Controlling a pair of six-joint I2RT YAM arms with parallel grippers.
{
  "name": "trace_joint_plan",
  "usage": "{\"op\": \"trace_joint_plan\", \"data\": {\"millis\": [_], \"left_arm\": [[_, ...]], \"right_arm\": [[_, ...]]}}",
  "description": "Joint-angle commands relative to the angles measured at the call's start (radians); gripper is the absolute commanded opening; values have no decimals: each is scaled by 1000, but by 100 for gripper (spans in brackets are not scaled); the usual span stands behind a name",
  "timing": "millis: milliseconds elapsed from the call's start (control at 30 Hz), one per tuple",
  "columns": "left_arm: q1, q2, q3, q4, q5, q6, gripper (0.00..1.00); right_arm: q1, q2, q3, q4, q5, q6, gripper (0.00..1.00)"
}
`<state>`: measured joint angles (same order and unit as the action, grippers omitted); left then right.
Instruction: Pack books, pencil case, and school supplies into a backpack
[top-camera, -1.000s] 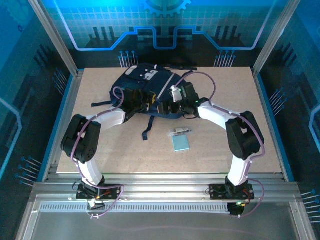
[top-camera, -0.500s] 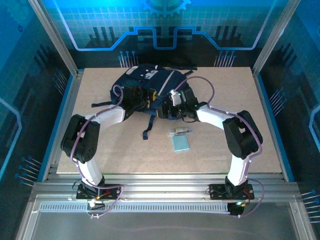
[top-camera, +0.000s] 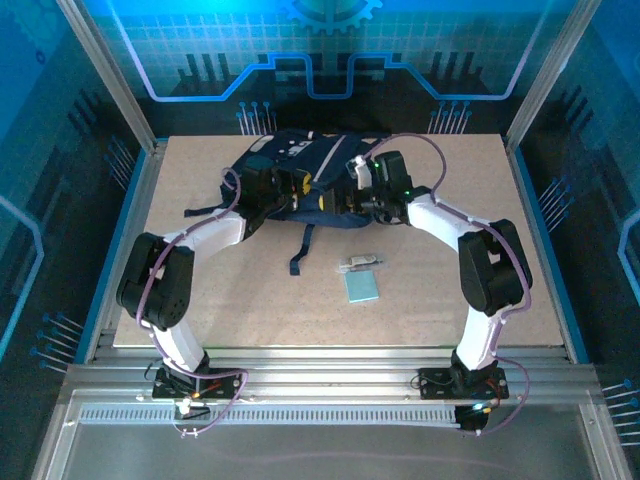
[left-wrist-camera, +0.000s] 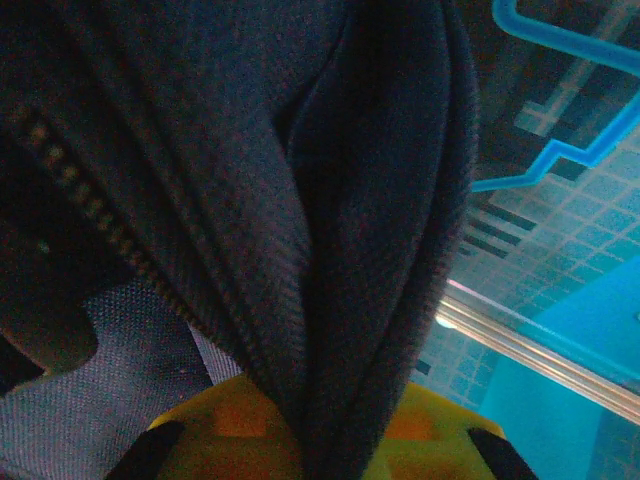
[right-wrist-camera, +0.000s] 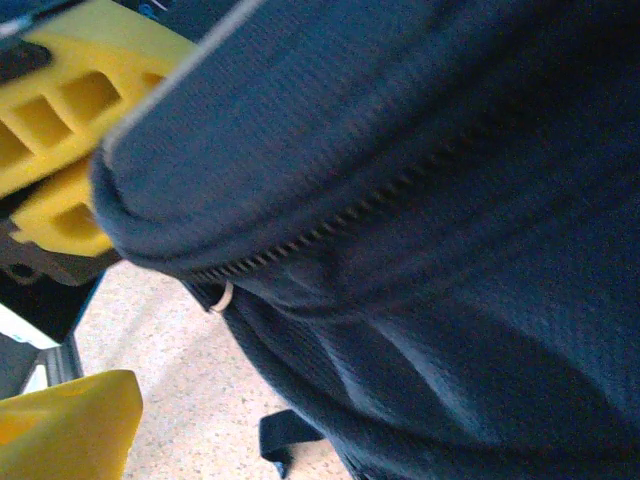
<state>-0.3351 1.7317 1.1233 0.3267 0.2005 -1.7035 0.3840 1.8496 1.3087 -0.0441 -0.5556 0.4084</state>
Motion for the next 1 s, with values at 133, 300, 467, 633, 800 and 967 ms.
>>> {"op": "trace_joint_plan", "data": {"millis": [133, 300, 467, 633, 800, 967], "left_arm": [[-3, -121, 18, 207, 90, -4, 0], [-2, -97, 6, 246, 126, -24, 0], [-3, -114, -68, 281, 154, -43, 0], [0, -136, -124, 290, 152, -49, 0], [12, -126, -129, 306, 160, -61, 0], [27, -141, -112, 305, 157, -63, 0]], "right_arm": [[-26, -48, -11, 0, 16, 3, 96], [-24, -32, 18, 44, -37, 29, 93], [-25, 10, 56, 106, -37, 72, 92], [-42, 25, 34, 239, -64, 182, 85], [-49, 31, 4, 297, -83, 232, 56], [-78, 58, -40, 309, -43, 242, 76]]}}
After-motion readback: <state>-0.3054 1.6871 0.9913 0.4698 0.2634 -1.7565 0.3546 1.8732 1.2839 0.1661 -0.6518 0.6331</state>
